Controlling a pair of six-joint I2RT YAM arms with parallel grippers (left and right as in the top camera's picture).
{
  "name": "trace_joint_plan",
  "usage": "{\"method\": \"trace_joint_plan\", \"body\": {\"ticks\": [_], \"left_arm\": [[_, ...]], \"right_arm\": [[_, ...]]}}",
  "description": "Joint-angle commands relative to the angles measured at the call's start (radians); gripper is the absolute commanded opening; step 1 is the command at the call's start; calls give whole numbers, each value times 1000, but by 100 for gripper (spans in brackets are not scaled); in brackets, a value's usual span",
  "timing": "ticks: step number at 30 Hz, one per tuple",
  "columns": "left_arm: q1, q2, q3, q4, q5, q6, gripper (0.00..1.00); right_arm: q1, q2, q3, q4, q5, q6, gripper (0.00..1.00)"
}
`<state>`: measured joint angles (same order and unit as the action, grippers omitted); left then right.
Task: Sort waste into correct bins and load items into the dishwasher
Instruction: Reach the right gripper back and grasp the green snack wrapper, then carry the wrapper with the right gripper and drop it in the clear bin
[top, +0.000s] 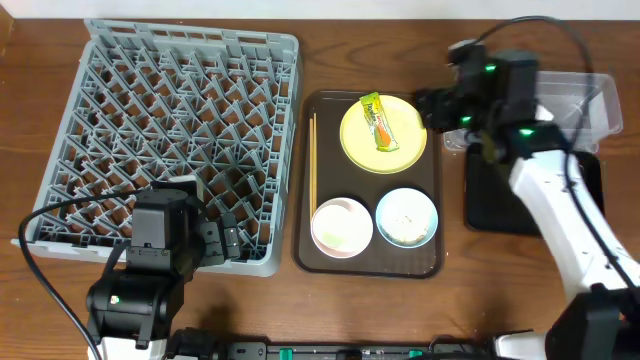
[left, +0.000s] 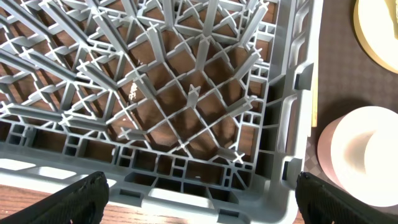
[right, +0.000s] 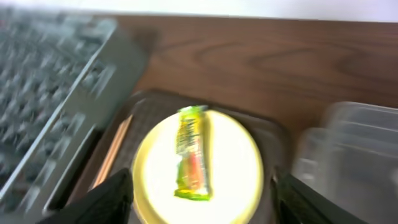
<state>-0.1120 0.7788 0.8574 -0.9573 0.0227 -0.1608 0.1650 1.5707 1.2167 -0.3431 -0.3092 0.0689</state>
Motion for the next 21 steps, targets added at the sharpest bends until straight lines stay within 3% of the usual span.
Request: {"method": "trace_joint_plan", "body": {"ticks": [1, 3, 4, 6, 15, 19, 20, 21], "left_arm": [[4, -2, 23, 0, -8, -9, 96], [4, -2, 23, 0, -8, -9, 96], [4, -2, 23, 0, -8, -9, 96], [4, -2, 23, -1, -8, -9, 96], [4, -2, 23, -3, -8, -9, 96], [4, -2, 23, -3, -8, -9, 96], [4, -2, 23, -3, -8, -9, 96], [4, -2, 23, -3, -8, -9, 96]], "right_arm": [[77, 85, 13, 33, 143, -70, 72], [111, 135, 13, 83, 203, -70, 75], [137, 172, 13, 114, 238, -70, 86], [167, 221, 13, 149, 278, -70, 93], [237, 424, 13, 206, 410, 32, 98], [237, 484, 13, 188, 409, 73, 92], [237, 492, 13, 183, 409, 77, 83], [237, 492, 13, 176, 387, 77, 63]]}}
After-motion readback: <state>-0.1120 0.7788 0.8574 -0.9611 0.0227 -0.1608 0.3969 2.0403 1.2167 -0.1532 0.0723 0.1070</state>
